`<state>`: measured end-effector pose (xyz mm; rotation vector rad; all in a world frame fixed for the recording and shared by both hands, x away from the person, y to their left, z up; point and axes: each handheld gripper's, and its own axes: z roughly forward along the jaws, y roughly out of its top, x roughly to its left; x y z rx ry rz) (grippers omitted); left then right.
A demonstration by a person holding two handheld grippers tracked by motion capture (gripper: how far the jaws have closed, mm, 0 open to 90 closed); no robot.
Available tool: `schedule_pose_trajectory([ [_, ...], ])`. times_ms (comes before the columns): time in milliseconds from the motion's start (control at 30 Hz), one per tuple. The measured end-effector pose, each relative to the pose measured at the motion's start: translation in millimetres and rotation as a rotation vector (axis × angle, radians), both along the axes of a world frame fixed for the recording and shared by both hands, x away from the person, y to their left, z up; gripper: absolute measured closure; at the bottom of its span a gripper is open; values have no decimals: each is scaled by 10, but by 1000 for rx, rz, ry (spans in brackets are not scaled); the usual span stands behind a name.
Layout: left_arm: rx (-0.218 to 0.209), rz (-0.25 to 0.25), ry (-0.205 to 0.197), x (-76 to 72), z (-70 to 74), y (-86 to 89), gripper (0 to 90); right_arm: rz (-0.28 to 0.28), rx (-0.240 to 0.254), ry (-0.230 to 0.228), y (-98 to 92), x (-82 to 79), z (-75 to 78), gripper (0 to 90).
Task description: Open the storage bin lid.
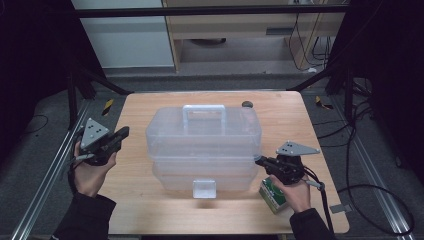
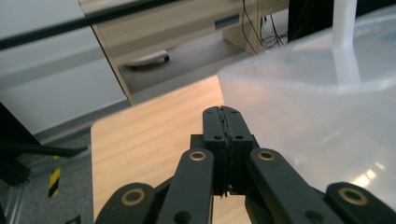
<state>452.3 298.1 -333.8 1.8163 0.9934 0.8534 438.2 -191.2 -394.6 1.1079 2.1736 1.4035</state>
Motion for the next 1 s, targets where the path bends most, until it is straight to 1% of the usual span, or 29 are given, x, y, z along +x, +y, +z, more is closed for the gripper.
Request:
schedule_pose_trajectory([
  [33,-3,1,8,-9,-35,21,896,-1,0,-1,0,-2,0,900],
  [67,-11,1,29,-23,-88,62,896,1,1,0,-1,1,1,900],
  [100,-11,1,29,-23,-88,62,896,1,1,0,-1,1,1,900],
  [133,-27,-5,33,-35,-113,80,896,0,1,-1,-2,1,2,900],
  [167,-38,-12,46,-46,-143,98,896,1,3,2,-2,2,2,900],
  [233,-51,-17,57,-65,-190,110,896,0,2,1,0,1,1,900],
  [267,-60,-29,70,-74,-222,111,896,0,1,1,1,0,0,900],
  [300,-61,-36,77,-87,-256,108,896,0,3,1,-1,1,0,900],
  [367,-49,-53,90,-104,-323,96,896,-1,2,-1,-1,1,2,900],
  [467,-43,-75,104,-103,-380,81,895,2,9,4,-3,3,-2,900],
  [533,-37,-95,114,-95,-418,56,895,1,7,3,0,2,-4,900],
  [600,-21,-120,123,-85,-451,24,895,-1,10,7,3,4,-6,900],
  [767,-19,-167,159,-59,-543,-77,895,-2,7,5,6,7,-6,900],
  [833,-10,-178,165,-64,-552,-113,896,-2,8,7,5,6,-6,900],
  [867,-8,-182,159,-70,-552,-134,896,-3,6,5,7,5,-6,900],
  [967,-23,-202,165,-70,-553,-172,896,-5,6,3,9,3,-5,900],
  [1000,-30,-218,172,-71,-556,-188,896,-6,2,1,10,3,-3,900],
])
